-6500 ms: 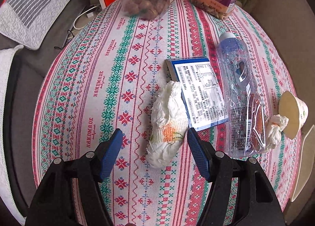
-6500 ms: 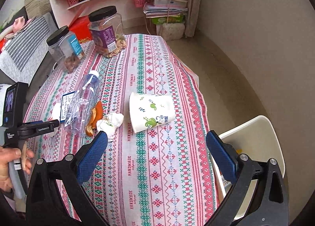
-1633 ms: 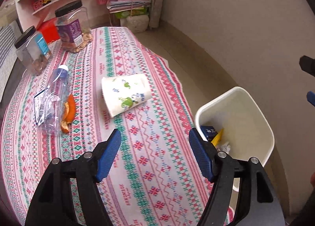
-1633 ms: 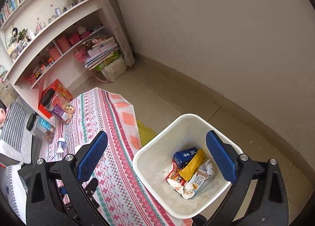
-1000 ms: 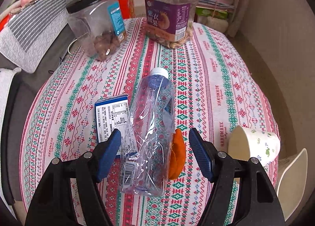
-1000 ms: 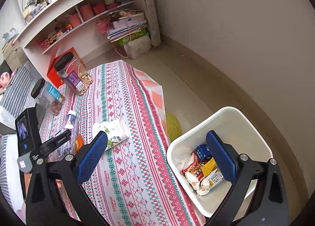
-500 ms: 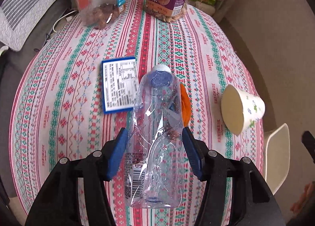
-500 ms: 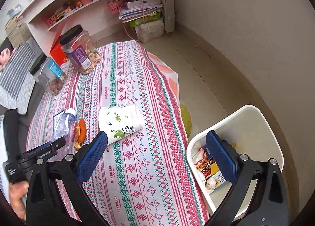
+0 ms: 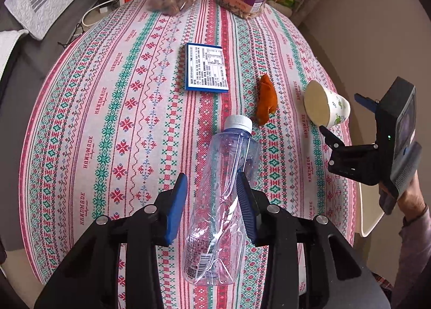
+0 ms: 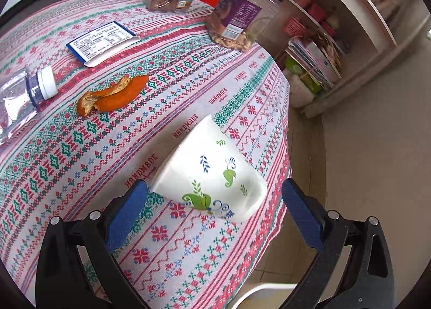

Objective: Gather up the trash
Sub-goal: 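Grasp the white paper cup with the right tool, then drop the paper cup into the bin with the right tool while the left tool drops the bottle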

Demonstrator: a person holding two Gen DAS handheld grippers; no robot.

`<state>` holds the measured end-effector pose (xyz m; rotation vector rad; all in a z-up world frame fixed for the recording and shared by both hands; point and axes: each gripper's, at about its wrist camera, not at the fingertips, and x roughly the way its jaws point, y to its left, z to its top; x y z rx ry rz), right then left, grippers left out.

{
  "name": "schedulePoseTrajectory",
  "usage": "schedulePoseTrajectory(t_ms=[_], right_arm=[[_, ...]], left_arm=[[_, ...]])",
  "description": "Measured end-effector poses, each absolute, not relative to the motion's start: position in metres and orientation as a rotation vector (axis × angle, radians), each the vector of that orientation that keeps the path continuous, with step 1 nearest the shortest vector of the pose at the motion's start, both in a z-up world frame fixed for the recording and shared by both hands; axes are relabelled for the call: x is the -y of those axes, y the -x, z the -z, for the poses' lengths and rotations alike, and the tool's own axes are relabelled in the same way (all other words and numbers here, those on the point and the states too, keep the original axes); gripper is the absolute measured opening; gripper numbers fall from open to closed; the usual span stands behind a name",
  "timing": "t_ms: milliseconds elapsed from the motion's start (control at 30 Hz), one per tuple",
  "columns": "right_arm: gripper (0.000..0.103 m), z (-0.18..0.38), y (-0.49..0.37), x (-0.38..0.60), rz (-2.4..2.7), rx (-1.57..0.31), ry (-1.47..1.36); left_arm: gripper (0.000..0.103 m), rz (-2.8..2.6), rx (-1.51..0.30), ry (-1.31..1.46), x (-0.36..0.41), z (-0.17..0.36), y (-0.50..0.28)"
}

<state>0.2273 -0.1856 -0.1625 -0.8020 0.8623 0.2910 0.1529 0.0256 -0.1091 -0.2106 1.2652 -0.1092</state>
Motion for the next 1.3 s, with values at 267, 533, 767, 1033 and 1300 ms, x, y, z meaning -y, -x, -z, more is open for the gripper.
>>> schedulePoseTrajectory(t_ms=[267,533,767,1033,1300], right_arm=[[0.078,0.168,-0.254,0.180,-0.291,-0.935,0.710],[0.073,0.159,-0.247,0.188,-0.208,-1.022,0.460],[0.080,0.157,-0.217,0.188,-0.313,-1.115,0.305],[0.085,0.148,-0.193,0.176,-0.410,-1.091,0.499],[0.050,0.176,-0.201,0.165,-0.365,-1.173,0.524]], left_arm=[[0.054,0.146,-1.358,0.195,-0.037,0.122,-0.163],[0.073,0.153,-1.433,0.295,-0.040,0.146,-0.190],[0.067,0.195,-1.468,0.244,-0.019,0.160,-0.191],[0.046,0.177,-1.448,0.242,-0.027,0.156,-0.171],[0.046,0.187,-1.481,0.215,-0.034,0.163,-0.172]])
